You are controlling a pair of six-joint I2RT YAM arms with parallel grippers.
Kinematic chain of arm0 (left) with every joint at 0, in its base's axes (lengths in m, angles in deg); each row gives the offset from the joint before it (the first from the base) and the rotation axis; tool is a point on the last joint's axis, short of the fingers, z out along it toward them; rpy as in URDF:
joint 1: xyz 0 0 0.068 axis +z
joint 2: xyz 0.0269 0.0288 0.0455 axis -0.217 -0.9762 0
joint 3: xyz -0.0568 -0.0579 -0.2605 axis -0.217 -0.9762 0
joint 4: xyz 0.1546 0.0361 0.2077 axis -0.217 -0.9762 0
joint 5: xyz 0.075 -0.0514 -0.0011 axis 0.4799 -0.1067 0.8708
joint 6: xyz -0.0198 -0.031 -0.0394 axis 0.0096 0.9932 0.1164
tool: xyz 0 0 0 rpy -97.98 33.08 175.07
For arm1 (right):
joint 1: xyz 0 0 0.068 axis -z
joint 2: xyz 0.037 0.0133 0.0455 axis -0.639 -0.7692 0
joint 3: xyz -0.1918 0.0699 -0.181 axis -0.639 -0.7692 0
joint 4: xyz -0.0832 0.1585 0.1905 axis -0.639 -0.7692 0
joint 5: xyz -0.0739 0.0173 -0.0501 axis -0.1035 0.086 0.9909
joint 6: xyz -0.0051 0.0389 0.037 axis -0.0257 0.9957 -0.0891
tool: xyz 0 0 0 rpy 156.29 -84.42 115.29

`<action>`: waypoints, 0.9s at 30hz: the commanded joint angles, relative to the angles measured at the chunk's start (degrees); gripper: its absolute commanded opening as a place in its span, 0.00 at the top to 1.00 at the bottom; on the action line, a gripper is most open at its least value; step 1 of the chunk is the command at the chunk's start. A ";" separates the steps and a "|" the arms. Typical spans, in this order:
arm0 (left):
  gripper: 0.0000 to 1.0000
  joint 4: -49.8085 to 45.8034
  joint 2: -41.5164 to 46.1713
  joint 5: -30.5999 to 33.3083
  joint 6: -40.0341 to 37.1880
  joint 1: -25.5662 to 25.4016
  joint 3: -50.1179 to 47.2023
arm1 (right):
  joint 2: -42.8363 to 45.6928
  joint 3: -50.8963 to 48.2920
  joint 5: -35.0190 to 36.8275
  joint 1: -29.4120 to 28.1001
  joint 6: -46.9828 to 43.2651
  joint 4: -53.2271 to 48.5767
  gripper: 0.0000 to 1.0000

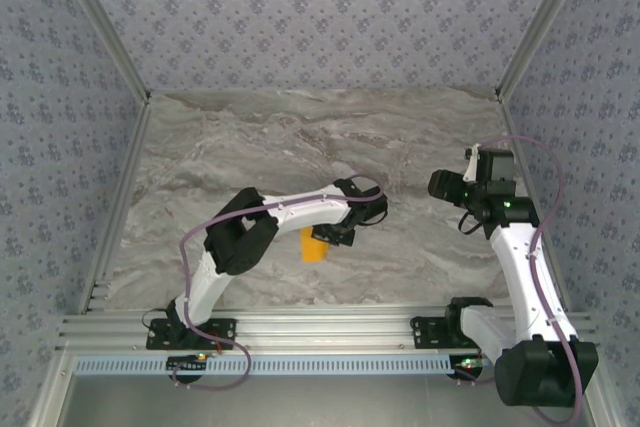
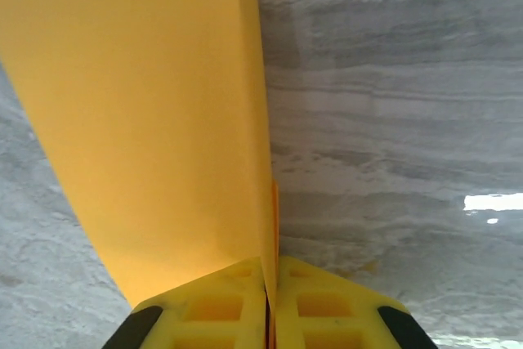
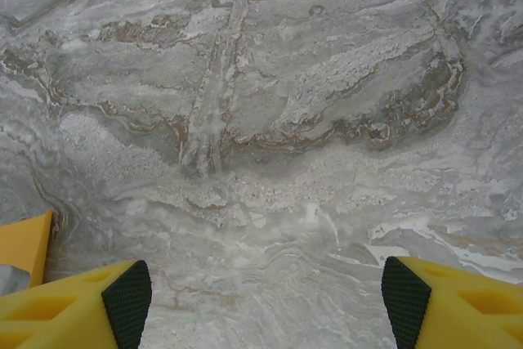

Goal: Fold a paper plane with a square sheet of paper (fold left side to right side)
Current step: Turn over the paper at the center of the table.

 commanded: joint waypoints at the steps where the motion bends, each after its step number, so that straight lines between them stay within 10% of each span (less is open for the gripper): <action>1: 0.88 1.88 -0.89 -3.39 -1.68 0.75 1.73 | 0.09 -1.01 -2.05 0.34 -0.88 -0.19 0.21; 16: 0.40 20.63 19.43 -12.34 -7.69 1.87 -14.37 | -7.85 -1.13 -17.92 -1.47 -1.95 1.48 0.20; 27: 0.31 44.50 39.54 -26.42 0.30 15.99 -42.18 | -20.78 -0.43 -22.85 -18.59 2.91 12.63 0.21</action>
